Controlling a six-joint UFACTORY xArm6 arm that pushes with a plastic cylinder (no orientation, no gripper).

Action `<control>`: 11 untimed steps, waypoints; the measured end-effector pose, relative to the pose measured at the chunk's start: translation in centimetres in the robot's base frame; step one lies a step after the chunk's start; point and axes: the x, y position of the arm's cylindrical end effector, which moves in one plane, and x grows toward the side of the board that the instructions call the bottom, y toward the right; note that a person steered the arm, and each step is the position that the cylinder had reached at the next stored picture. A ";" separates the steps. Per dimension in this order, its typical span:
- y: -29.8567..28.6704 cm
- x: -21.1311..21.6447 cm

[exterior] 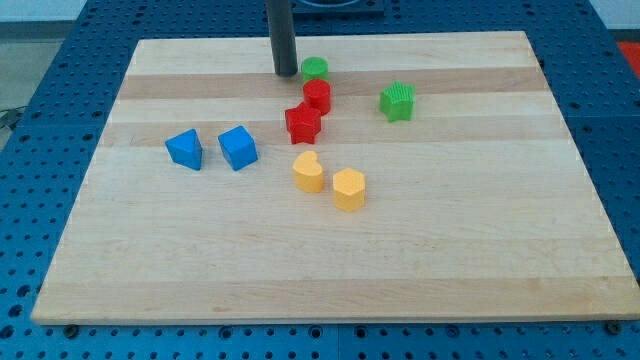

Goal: Slide green star towards the red star

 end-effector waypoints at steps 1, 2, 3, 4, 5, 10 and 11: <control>9.0 -0.4; 18.7 1.5; 25.2 7.2; 25.7 8.7; 24.5 8.6; 17.8 8.1; 20.2 9.4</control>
